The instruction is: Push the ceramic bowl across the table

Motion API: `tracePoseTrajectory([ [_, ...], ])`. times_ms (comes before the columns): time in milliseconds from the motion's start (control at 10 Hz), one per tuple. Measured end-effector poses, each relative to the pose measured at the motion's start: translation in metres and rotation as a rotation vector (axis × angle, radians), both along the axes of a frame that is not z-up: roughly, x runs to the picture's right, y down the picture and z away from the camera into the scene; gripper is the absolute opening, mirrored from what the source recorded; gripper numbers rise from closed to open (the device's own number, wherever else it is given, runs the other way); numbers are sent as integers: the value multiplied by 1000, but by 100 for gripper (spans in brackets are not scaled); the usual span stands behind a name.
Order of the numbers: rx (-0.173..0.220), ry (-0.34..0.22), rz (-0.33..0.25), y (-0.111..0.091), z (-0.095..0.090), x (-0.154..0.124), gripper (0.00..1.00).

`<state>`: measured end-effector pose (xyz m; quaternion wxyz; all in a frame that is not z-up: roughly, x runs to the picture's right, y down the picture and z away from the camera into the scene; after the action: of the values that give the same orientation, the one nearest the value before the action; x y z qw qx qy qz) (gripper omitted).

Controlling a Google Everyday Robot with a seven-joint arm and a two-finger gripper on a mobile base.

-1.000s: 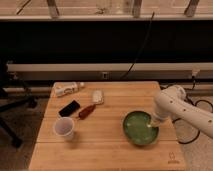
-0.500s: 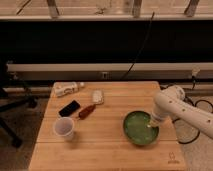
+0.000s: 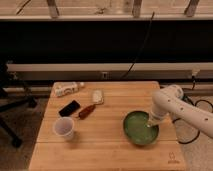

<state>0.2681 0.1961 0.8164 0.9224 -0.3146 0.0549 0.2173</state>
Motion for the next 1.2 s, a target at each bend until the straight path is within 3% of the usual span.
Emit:
tracePoseTrajectory([
  [200, -1, -7, -1, -8, 7, -15, 2],
  [900, 1, 1, -12, -30, 25, -22, 2],
  [1200, 4, -11, -23, -52, 43, -31, 2],
])
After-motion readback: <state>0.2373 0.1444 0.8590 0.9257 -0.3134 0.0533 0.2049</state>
